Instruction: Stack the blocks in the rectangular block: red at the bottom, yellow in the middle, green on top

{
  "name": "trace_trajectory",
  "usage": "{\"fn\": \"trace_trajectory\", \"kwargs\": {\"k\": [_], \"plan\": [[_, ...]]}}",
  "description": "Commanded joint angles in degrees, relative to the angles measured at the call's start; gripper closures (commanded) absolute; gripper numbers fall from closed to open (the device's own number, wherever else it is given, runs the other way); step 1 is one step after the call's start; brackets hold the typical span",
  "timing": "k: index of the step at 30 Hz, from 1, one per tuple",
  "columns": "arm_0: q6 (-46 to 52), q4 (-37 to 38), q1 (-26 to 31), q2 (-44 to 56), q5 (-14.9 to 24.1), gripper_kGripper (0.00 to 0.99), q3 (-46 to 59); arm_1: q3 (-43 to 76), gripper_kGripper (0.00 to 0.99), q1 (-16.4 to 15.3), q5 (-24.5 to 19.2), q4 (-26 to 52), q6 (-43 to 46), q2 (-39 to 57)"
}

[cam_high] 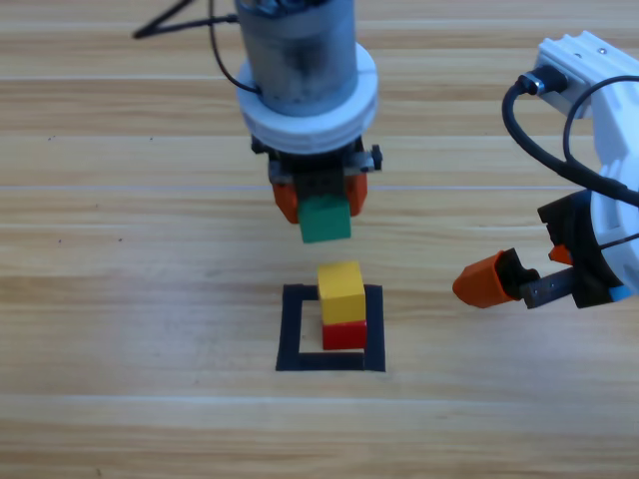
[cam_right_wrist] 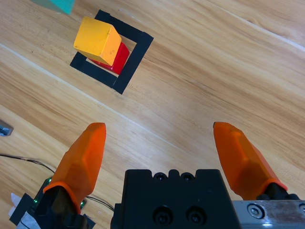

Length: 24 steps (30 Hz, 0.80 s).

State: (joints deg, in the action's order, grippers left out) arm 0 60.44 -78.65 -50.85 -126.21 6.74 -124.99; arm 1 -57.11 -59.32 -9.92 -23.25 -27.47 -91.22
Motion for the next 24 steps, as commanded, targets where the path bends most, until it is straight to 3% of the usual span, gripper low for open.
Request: {"fn": "trace_trajectory", "kwargs": {"k": [1,24], "plan": [[-0.23,-0.54,-1.36,-3.95,0.55,0.950,-0.61,1.92,0.000,1.40,-0.01,1.01,0.40,0.96],[-0.23,-0.54,-2.50,-6.68,-0.68,0.950,-1.05,2.27,0.000,1.40,0.25,1.45,0.84,0.96]]}}
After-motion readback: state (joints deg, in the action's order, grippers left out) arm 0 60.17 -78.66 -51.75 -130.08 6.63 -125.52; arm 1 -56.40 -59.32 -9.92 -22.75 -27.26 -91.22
